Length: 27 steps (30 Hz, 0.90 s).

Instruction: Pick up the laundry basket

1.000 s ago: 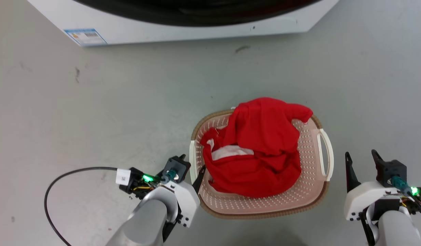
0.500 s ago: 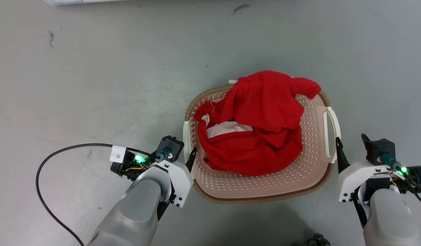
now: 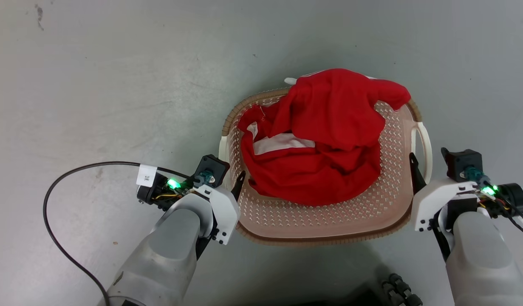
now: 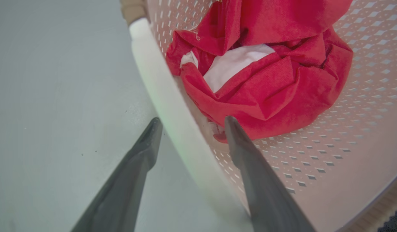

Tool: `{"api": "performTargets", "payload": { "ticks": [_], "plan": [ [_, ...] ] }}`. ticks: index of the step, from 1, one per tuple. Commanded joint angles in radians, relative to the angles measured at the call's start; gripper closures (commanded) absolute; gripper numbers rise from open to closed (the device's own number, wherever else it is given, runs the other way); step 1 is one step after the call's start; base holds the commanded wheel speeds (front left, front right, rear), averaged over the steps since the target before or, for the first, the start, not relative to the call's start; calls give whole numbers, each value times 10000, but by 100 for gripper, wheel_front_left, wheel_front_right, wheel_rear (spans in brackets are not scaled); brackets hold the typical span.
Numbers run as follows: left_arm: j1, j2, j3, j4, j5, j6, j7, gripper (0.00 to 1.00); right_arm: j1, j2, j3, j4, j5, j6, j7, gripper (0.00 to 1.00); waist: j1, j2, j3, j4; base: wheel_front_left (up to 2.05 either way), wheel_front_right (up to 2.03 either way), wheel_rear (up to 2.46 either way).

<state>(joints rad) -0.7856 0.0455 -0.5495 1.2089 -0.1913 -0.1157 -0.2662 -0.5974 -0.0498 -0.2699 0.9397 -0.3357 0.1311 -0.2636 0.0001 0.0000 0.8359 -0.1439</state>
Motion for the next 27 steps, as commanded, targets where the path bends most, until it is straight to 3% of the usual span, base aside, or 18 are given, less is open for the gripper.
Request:
{"api": "performTargets", "payload": {
  "ticks": [1, 22, 23, 24, 25, 26, 27],
  "plan": [
    [-113, 85, -34, 88, -42, 42, 31, 0, -214, -7, 65, 122, -25, -7, -18, 0, -1, 0, 97, 13, 0, 0, 0],
    [-468, 85, -505, 151, -402, 130, 31, 0, -1075, -13, 242, 2387, 1, -7, -18, 0, -1, 0, 424, 96, 0, 0, 0],
    [-472, 87, -535, 173, -425, 119, 31, 0, -1121, -13, 213, 2407, -23, -8, -18, 54, -1, 0, 432, 96, 0, 0, 0],
    [-496, 87, -582, 176, -412, 118, 31, 45, -1170, -14, 212, 2347, -30, -8, -18, 100, -1, 0, 439, 100, 0, 0, 0],
    [-532, 84, -615, 81, -402, 172, 32, 92, -1178, -11, 201, 2421, -15, -7, -18, 100, -1, 0, 440, 112, 0, 0, 0],
    [-521, 84, -638, 48, -426, 178, 30, 100, -1195, -5, 184, 2503, 33, -7, -18, 100, -1, 0, 435, 120, 0, 0, 0],
    [-493, 84, -675, 111, -464, 163, 30, 100, -1218, 2, 175, 2532, 25, -4, -17, 100, -1, 0, 421, 118, 0, 0, 0]
  ]
}}
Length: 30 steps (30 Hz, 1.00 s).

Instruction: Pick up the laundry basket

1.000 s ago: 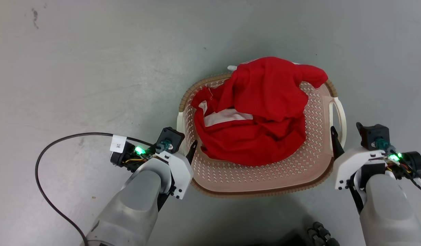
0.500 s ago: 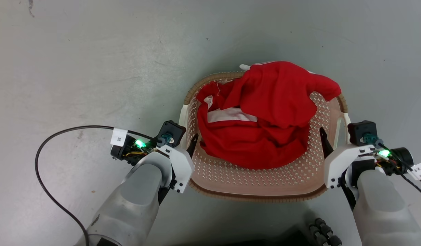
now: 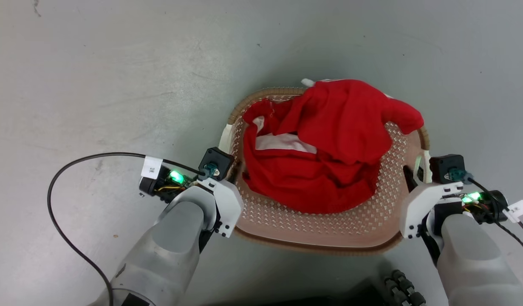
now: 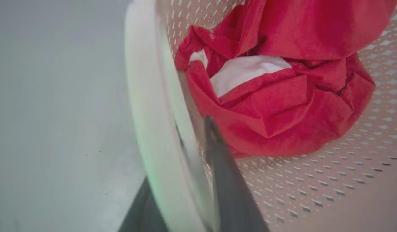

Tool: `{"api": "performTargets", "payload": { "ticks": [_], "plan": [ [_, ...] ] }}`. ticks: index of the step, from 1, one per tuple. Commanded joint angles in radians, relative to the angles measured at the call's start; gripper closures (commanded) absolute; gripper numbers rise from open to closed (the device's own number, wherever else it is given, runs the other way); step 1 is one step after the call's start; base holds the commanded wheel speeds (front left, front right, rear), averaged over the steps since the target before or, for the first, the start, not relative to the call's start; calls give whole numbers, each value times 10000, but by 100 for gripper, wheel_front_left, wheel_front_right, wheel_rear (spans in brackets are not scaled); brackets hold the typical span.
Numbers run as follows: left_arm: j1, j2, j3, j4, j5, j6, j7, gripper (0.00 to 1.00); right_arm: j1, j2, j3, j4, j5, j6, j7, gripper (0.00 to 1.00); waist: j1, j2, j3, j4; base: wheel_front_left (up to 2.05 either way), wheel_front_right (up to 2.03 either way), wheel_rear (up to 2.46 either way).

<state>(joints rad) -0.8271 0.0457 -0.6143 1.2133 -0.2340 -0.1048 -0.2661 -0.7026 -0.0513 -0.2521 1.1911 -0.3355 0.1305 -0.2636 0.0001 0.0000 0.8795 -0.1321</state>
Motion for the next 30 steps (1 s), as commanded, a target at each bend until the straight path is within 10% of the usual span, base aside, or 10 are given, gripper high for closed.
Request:
{"api": "performTargets", "payload": {
  "ticks": [1, 30],
  "plan": [
    [-90, 88, -73, 88, -32, 51, 28, 100, -181, 41, -2, 27, -18, -7, -14, 100, -1, 0, -32, 0, 0, 0, 0],
    [1488, 62, -980, 129, -2211, -120, 540, 100, 903, -73, 158, 800, -967, -9, 16, 100, -1, 0, -3767, 776, 0, 0, 0]
  ]
}}
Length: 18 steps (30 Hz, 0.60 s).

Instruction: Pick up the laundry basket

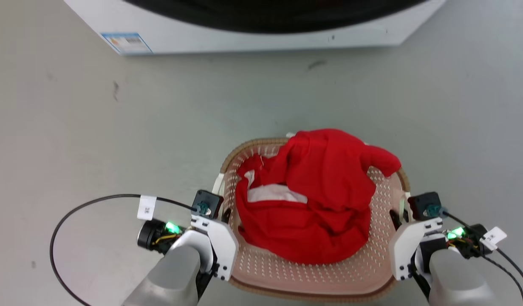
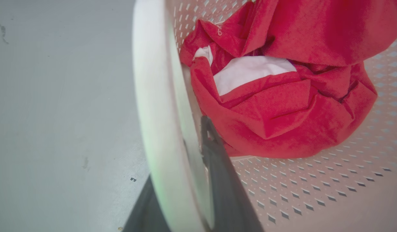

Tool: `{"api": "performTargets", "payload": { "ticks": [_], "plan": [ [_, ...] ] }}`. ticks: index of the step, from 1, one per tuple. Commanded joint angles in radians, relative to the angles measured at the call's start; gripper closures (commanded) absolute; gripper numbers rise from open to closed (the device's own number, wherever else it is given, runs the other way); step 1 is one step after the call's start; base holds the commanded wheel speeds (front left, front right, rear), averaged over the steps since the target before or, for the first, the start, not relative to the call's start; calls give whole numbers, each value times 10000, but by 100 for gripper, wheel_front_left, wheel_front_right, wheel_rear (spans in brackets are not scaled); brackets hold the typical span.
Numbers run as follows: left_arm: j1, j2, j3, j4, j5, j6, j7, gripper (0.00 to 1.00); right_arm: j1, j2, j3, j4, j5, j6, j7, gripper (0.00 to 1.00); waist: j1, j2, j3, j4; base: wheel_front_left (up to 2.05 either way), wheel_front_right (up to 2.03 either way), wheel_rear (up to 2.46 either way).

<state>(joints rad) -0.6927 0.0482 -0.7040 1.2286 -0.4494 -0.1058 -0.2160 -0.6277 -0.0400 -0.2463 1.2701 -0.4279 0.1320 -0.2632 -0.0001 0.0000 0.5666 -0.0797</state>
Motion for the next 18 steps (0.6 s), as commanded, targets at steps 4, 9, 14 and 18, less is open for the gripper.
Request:
{"api": "performTargets", "payload": {
  "ticks": [4, 9, 14, 18],
  "plan": [
    [547, 33, -300, -22, -551, -93, 335, 100, 445, -173, 543, 115, 66, -24, 115, 100, 1, 0, -1585, 529, 0, 0, 0],
    [952, 30, -506, 50, -1003, -115, 705, 100, 803, -164, 1072, 142, 311, -22, 318, 100, 1, 0, -2487, 804, 0, 0, 0],
    [1251, 27, -666, 182, -1345, -155, 1101, 100, 1094, -156, 1810, 156, 774, -21, 559, 100, 1, 0, -3308, 988, 0, 0, 0],
    [1344, 25, -764, 289, -1524, -168, 1431, 100, 1364, -144, 2630, 167, 1396, -18, 900, 100, 1, 0, -3924, 1076, 0, 0, 0]
  ]
}}
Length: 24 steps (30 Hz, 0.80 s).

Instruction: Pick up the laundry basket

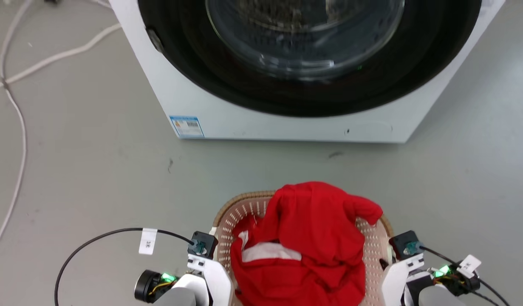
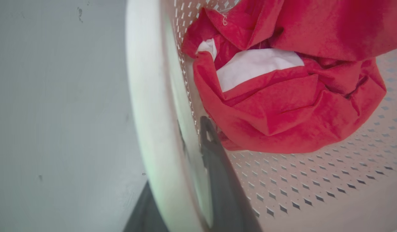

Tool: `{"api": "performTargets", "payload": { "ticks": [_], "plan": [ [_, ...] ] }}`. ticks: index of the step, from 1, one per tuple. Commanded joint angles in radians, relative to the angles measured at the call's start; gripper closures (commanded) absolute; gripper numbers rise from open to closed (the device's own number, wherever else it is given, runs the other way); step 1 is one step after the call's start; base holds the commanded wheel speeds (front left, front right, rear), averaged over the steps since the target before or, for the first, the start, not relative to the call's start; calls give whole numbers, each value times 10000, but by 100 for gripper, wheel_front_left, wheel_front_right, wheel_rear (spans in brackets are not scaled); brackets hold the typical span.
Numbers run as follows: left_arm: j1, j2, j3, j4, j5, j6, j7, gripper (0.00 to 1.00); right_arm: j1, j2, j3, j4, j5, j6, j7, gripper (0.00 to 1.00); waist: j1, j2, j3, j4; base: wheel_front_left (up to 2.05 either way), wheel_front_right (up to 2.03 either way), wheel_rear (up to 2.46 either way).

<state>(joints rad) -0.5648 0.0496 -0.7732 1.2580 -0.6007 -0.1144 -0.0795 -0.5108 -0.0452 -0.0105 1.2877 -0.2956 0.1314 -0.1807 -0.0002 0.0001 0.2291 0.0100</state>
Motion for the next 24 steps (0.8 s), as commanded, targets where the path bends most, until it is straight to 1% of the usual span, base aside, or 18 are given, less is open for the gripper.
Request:
{"api": "performTargets", "payload": {
  "ticks": [1, 9, 14, 15, 20, 24],
  "plan": [
    [85, 12, -94, 13, -65, -96, 144, 100, 250, -91, 482, -10, 277, -12, 181, 100, 2, -1, -707, 192, 0, 0, 0],
    [447, 10, -272, 152, -373, -164, 899, 100, 698, -80, 2417, -4, 1962, -9, 1046, 100, 2, -1, -1793, 165, 0, 0, 0],
    [594, -7, -387, 178, -518, -181, 1251, 100, 880, -57, 3527, -174, 2994, -6, 1662, 100, 2, -1, -2200, 150, 0, 0, 0],
    [594, -7, -387, 178, -518, -181, 1251, 100, 880, -57, 3527, -174, 2994, -6, 1662, 100, 2, -1, -2200, 150, 0, 0, 0],
    [492, 47, -477, 204, -647, -185, 1520, 100, 842, -32, 4288, -345, 3775, 5, 2154, 100, 2, -1, -2413, 149, 0, 0, 0],
    [408, 73, -566, 200, -781, -187, 1755, 100, 830, -32, 4642, -345, 4289, 6, 2443, 100, 2, -1, -2528, 135, 0, 0, 0]
  ]
}}
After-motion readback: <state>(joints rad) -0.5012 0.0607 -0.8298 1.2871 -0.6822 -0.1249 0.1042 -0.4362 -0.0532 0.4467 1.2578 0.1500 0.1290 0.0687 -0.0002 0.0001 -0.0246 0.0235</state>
